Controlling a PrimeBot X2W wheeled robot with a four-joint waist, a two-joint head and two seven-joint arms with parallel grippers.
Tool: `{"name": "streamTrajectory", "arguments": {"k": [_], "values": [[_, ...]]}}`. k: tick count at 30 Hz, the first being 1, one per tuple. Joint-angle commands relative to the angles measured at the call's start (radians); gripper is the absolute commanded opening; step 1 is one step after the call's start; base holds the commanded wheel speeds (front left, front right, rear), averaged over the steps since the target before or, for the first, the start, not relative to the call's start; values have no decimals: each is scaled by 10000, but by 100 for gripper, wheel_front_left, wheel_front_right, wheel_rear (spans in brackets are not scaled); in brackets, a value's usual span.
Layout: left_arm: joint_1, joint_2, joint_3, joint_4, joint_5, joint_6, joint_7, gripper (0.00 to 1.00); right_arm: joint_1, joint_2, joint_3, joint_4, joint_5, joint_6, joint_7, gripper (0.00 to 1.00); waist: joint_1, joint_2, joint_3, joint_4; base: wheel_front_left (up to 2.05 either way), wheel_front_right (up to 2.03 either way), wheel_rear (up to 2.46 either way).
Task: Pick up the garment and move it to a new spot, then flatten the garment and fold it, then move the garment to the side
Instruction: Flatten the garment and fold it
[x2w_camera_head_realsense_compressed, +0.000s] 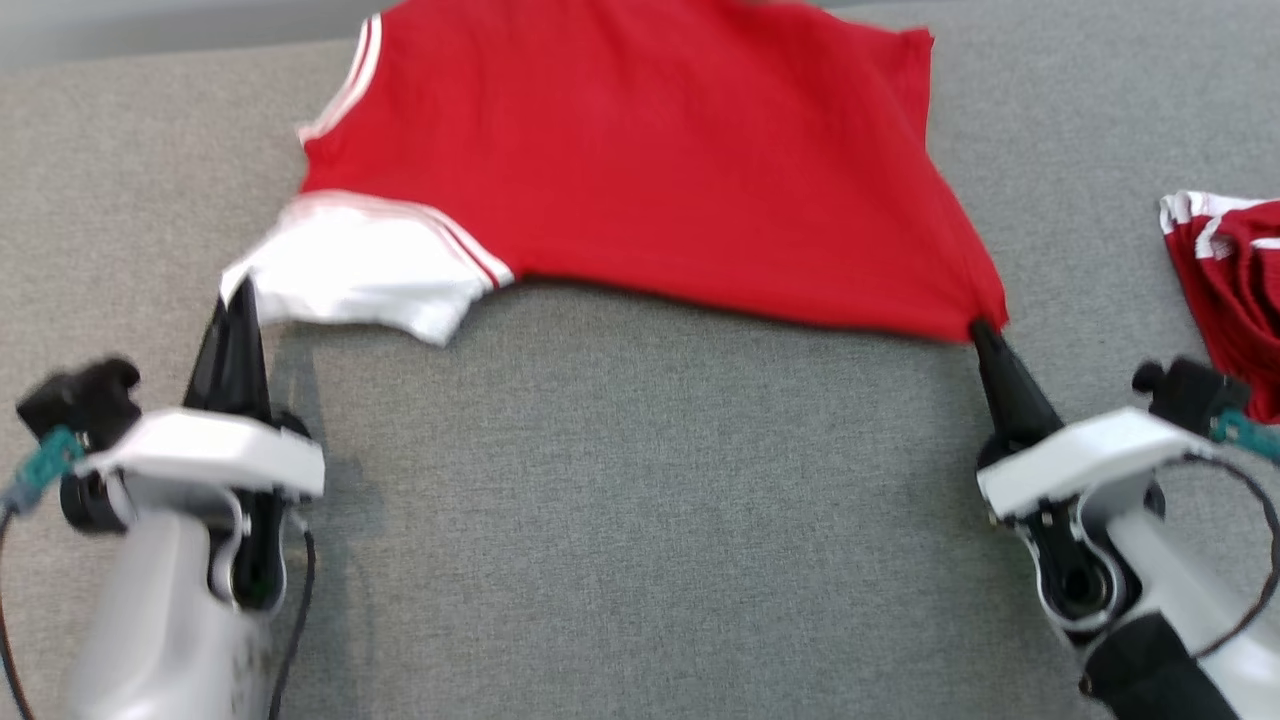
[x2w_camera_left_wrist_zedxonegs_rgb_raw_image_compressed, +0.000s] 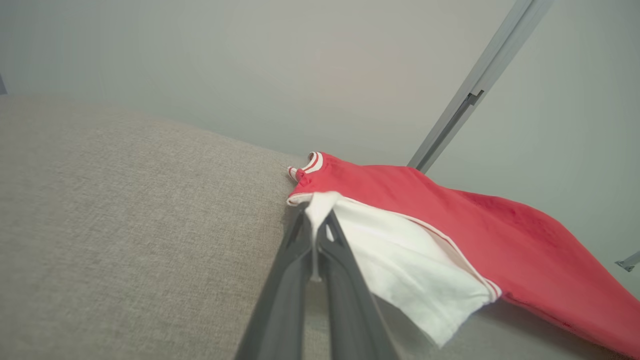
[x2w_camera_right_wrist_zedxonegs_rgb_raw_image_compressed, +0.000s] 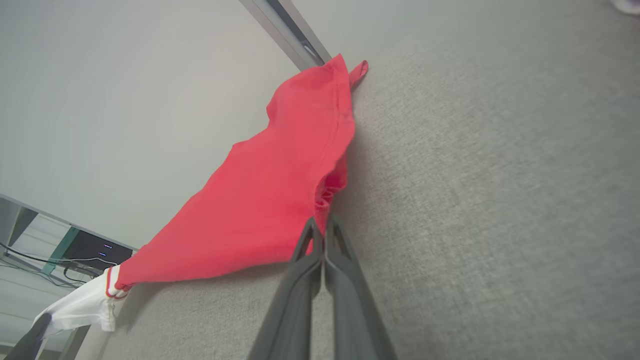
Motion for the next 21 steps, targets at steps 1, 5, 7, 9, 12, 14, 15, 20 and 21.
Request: {"name": "streamTrajectory", "arguments": {"k": [1,5,7,9,12,14,15,20,21], "values": [[487,-12,128,-338,172,-2,-30,0,468,-113,-116,-190,-135,-1,-4,0,0,0,-345,45,0,0,0],[2516,-253,450,-1734,571,264,-30,0,1812,-153,-466,-1024,-547,-1,-5,0,0,0,-856,54,0,0,0],[3488,-402,473,-2371,685,424,-32,0,2478,-135,-679,-1350,-706,-1,-4,0,0,0,-1087,111,0,0,0],[4364,-454,397,-2917,765,590,-20,0,3053,-230,-910,-1620,-926,-1,-5,0,0,0,-1292,220,0,0,0],[5442,-576,111,-3871,900,855,271,0,3921,-308,-1272,-1994,-1151,-1,-4,0,0,0,-1586,449,0,0,0],[6182,-608,-50,-4505,990,1059,594,0,4456,-373,-1347,-2187,-1357,-1,-4,0,0,0,-1790,548,0,0,0],[6508,-613,-125,-4796,1040,1159,768,0,4698,-413,-1417,-2286,-1420,-1,-4,0,0,0,-1880,598,0,0,0],[7877,-434,-526,-6055,1321,1407,1696,0,5998,-519,-1823,-2738,-1835,-1,-6,0,0,0,-2280,874,0,0,0],[8085,-385,-540,-6285,1374,1456,1854,0,6230,-555,-1900,-2787,-1900,-1,-6,0,0,0,-2323,913,0,0,0]]}}
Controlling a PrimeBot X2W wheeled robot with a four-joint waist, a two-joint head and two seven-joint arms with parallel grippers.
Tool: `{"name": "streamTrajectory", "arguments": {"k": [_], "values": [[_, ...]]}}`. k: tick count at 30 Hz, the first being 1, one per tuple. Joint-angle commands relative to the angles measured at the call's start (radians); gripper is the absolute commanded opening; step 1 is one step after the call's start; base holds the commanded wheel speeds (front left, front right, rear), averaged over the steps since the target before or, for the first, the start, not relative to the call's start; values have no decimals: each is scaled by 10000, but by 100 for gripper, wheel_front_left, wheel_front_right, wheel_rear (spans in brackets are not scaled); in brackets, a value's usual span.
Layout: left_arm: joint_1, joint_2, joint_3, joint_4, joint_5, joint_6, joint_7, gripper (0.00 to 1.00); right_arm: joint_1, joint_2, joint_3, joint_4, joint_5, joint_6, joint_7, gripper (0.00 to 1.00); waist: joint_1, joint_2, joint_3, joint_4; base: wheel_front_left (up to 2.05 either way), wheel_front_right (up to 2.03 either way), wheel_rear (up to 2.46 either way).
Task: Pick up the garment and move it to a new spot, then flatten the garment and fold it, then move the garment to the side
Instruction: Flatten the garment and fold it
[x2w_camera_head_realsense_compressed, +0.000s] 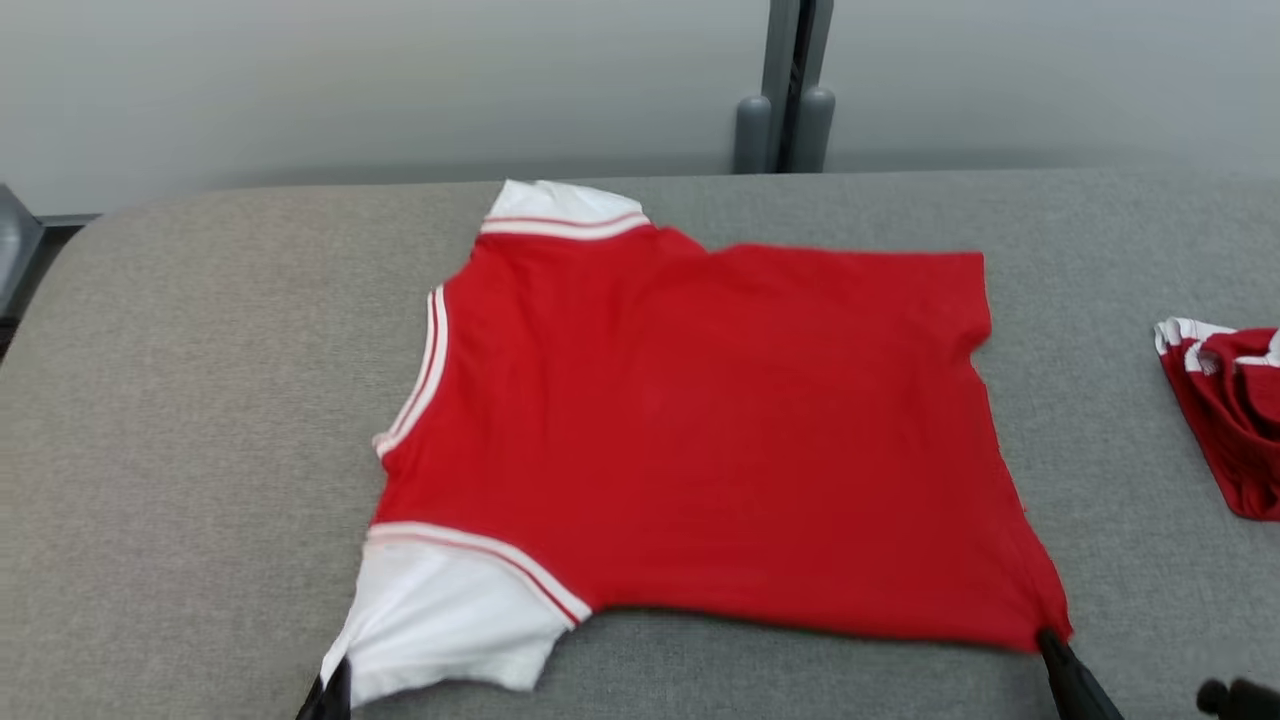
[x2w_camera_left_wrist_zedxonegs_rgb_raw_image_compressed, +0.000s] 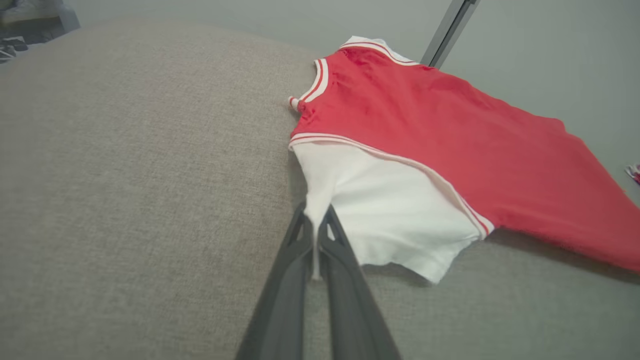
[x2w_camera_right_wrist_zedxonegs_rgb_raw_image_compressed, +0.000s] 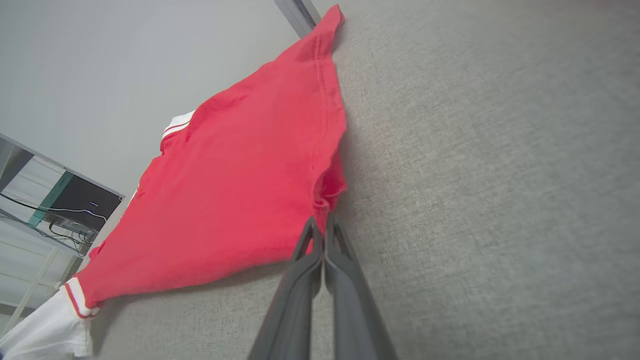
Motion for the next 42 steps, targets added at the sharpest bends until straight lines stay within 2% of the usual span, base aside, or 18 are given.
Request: {"name": "streamTrajectory", "arguments": {"k": [1,11,20,29,35,42], "values": [[249,114,44,-283,113,128,172,0,328,-104,-159,-57,-80,-1,-6,0,0,0,-161,158,0,0,0],[1386,221,-32,-1807,39,678,1463,0,1762,25,-823,-597,-466,-1,326,0,0,0,-215,201,0,0,0],[674,408,-116,-2484,-315,508,2203,0,1505,352,-1302,-1060,-229,0,1280,0,0,0,259,157,0,0,0],[-958,572,-14,-3204,-1314,251,3432,0,821,684,-2456,-2045,234,0,3657,0,0,0,1148,-160,0,0,0],[-2057,898,266,-3631,-1850,175,4142,0,-47,828,-3433,-3145,-349,0,5308,0,0,0,1783,-351,0,0,0],[-3360,1174,469,-3376,-1791,207,4258,0,-1640,1295,-3880,-3847,-1093,2,6470,0,0,0,2556,-501,0,0,0]]}}
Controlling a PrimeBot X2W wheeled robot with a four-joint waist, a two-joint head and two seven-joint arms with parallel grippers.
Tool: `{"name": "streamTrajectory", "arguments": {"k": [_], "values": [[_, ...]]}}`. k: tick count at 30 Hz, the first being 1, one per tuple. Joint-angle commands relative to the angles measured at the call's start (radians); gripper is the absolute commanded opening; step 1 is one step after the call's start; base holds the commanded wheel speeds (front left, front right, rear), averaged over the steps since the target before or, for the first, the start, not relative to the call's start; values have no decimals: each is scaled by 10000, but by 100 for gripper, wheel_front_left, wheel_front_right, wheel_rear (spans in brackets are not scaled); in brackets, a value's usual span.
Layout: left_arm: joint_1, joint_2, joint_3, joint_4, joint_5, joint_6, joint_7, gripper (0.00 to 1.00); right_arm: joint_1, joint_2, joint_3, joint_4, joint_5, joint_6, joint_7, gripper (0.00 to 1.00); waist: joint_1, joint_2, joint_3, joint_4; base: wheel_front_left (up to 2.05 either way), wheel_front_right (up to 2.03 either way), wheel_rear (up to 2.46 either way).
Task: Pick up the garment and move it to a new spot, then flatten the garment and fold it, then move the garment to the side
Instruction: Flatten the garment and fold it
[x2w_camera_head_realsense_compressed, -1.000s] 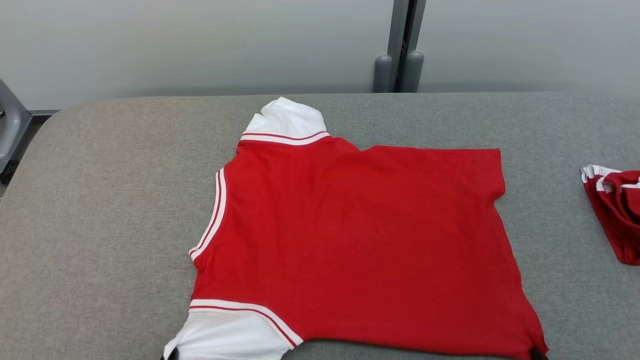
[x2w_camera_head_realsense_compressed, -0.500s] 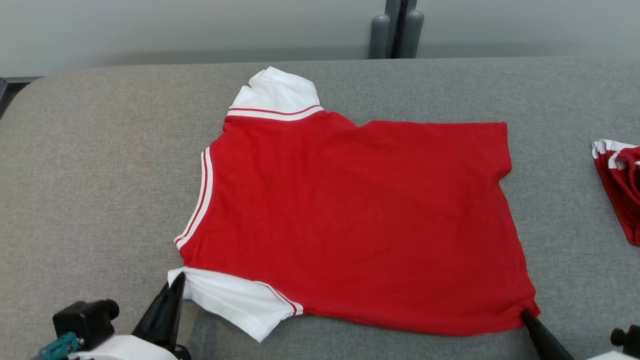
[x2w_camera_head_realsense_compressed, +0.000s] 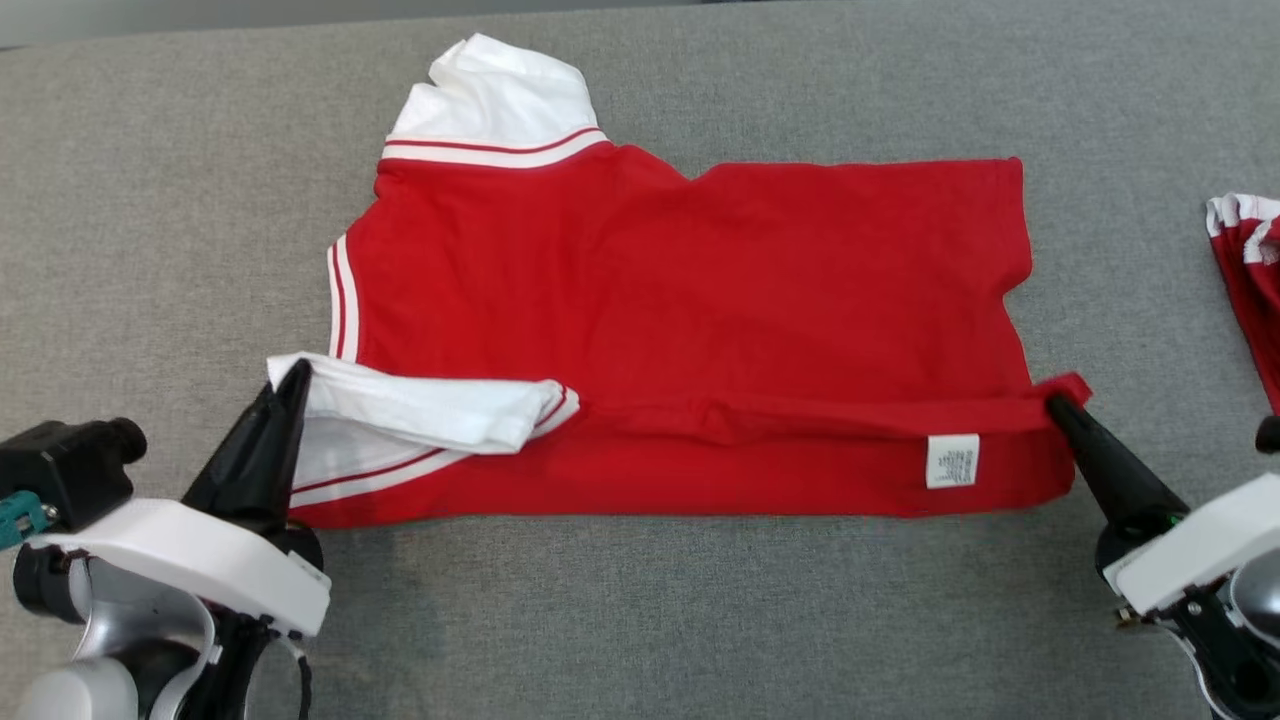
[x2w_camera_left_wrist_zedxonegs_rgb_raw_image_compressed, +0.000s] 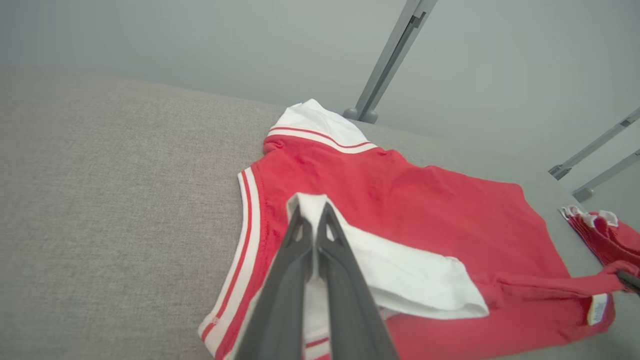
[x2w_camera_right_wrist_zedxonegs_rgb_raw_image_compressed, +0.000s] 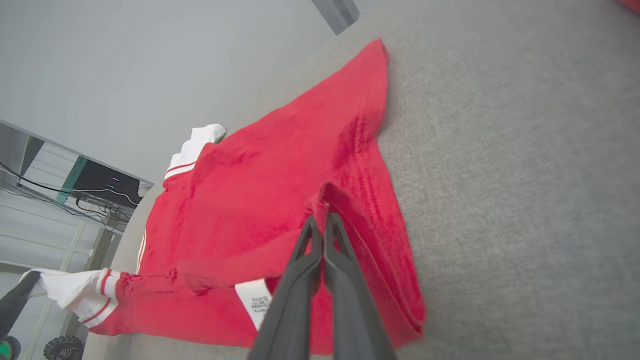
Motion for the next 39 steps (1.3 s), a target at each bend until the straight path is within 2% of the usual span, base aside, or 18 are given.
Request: {"name": "streamTrajectory", "arguments": {"k": [1,6,10,11,12,13,15,16,17,23,29,34,39], "values": [[-455,13,51,180,39,-12,-60,0,-458,59,-40,-2,-216,2,196,0,0,-1,365,-75,0,0,0],[-1171,-106,-19,994,-121,-152,-286,0,-1213,293,-16,370,-594,2,519,0,0,-1,710,-21,0,0,0],[-1399,-162,-119,1569,-102,-323,-561,0,-1212,372,-110,624,-842,2,454,0,0,-1,762,11,0,0,0],[-1420,-210,-174,1749,-114,-366,-670,18,-1147,457,-165,707,-855,2,373,0,0,-1,760,15,0,0,0],[-1430,-249,-207,1915,-86,-429,-788,74,-1057,511,-187,749,-855,4,331,0,0,-1,729,14,0,0,0],[-1419,-295,-242,2047,-59,-479,-921,100,-984,556,-212,799,-850,2,253,0,0,-1,693,7,0,0,0],[-1317,-373,-248,2263,12,-555,-1279,100,-883,648,-190,834,-712,4,76,3,0,-1,606,-22,0,0,0],[-1259,-413,-238,2338,78,-580,-1514,100,-811,671,-153,833,-709,2,-20,40,0,-1,564,-30,0,0,0],[-1194,-367,-230,2379,299,-552,-1792,100,-727,700,-82,795,-713,4,-147,100,0,-1,518,-41,0,0,0],[-905,-773,-198,2447,1038,-188,-3632,100,-423,429,347,248,-1278,2,-2023,100,0,-1,199,0,0,0,0],[-698,-1009,-166,2378,1686,259,-5110,100,-379,-69,680,-54,-2492,2,-4111,100,0,-1,-209,21,0,0,0],[-437,-997,-174,2433,2059,533,-5520,100,-353,-387,737,62,-3680,2,-5251,100,0,-1,-620,-19,0,0,0],[-63,-804,-429,2541,2613,766,-5489,100,-49,-413,731,308,-4694,2,-5693,100,0,-1,-912,-92,0,0,0]]}}
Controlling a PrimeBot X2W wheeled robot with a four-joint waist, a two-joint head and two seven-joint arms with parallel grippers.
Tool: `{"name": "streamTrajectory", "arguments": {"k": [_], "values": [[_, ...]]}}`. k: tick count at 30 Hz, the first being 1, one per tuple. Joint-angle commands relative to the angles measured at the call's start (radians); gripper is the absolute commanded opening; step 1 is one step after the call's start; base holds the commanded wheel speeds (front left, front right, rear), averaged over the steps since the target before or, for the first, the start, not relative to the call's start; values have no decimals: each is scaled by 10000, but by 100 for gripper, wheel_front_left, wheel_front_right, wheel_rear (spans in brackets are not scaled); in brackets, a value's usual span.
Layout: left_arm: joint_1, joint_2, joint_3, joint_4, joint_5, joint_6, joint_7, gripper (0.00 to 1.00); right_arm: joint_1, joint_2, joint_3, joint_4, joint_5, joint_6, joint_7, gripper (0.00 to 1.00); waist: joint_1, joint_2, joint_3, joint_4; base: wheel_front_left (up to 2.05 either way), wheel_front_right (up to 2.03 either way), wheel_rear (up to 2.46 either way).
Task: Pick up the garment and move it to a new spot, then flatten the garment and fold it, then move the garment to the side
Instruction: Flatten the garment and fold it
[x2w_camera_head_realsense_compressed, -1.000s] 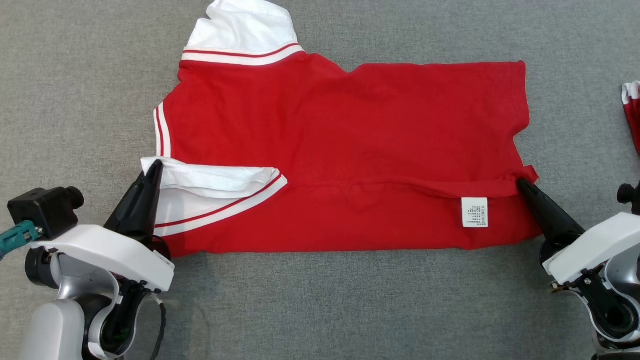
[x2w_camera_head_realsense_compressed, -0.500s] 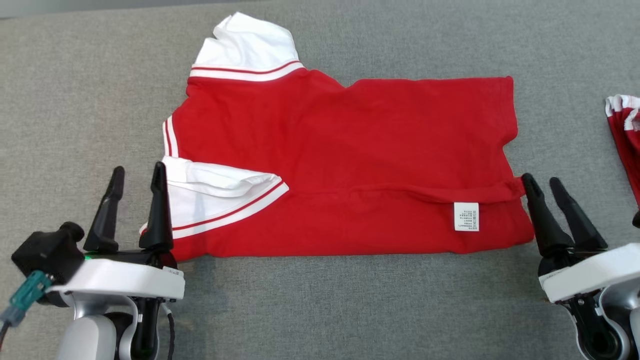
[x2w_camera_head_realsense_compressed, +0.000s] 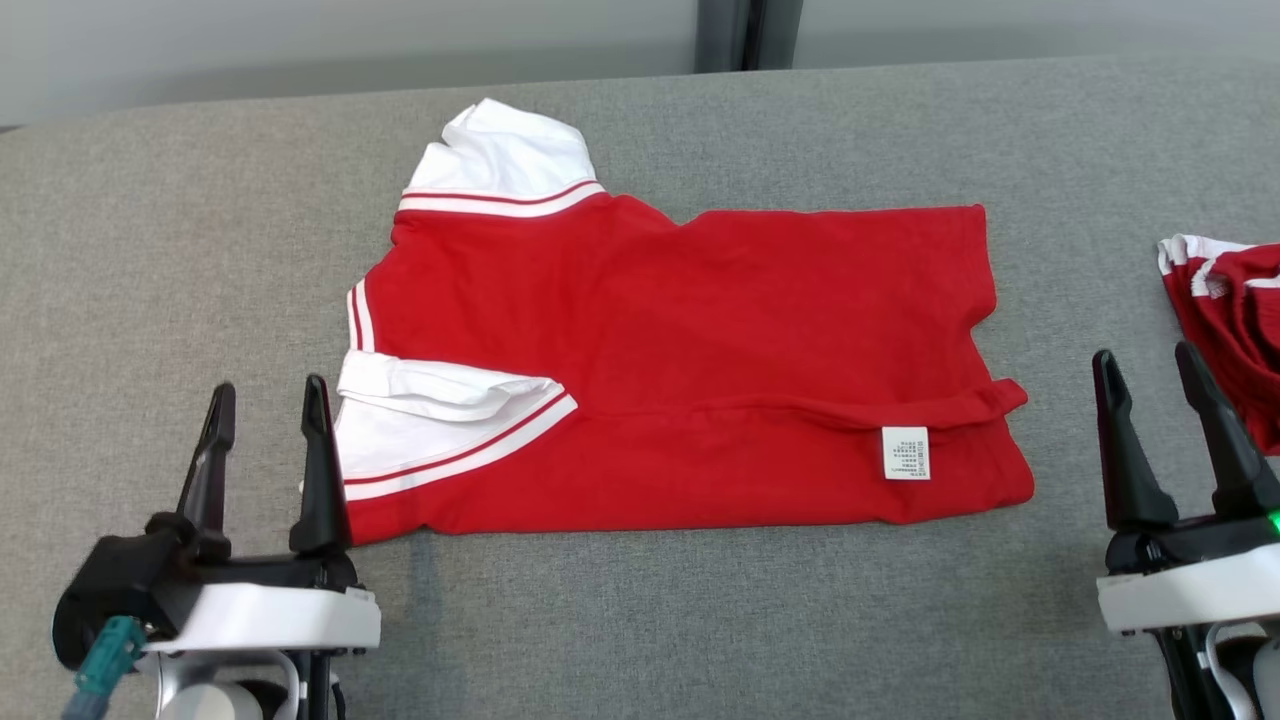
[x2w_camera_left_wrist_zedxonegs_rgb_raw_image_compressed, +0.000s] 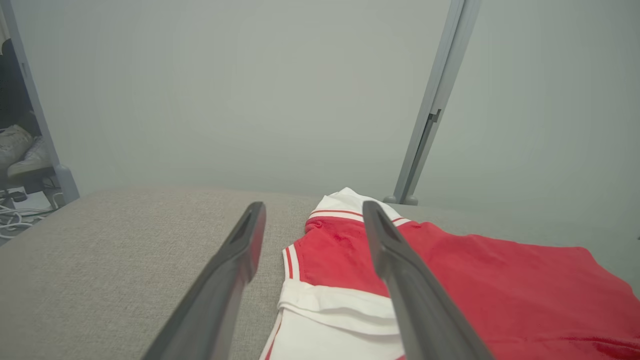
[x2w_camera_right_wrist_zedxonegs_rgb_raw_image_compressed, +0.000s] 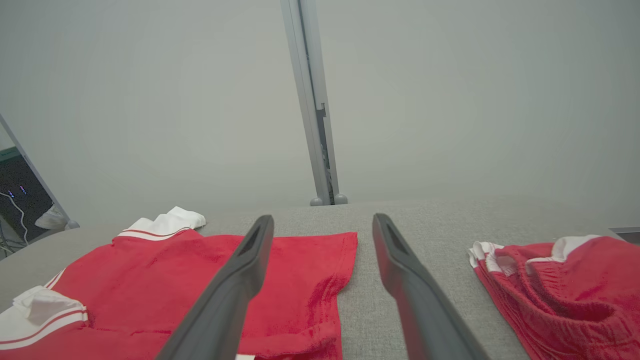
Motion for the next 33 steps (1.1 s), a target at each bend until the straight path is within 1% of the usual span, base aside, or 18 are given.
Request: {"name": "streamTrajectory", "arguments": {"k": [1,7,13,25,30,33], "values": [[154,95,-29,76,135,74,-5,100,120,-21,-3,91,-200,2,-143,100,0,-1,-87,-46,0,0,0],[706,226,-261,498,402,130,49,100,607,133,-48,485,-737,2,-288,100,0,-1,-324,-141,0,0,0],[925,226,-379,899,311,46,55,100,870,257,-98,736,-812,2,-360,100,0,-1,-414,-144,0,0,0],[538,360,-425,1195,166,-23,130,100,689,293,-71,861,-778,2,-288,100,0,-1,-274,-41,0,0,0],[310,313,-536,1630,-96,-200,523,100,484,296,71,1289,-736,2,-49,100,0,-1,-59,-15,0,0,0],[248,245,-633,2042,-217,-294,650,100,461,388,204,1758,-707,2,56,100,0,-1,117,10,0,0,0]]}}
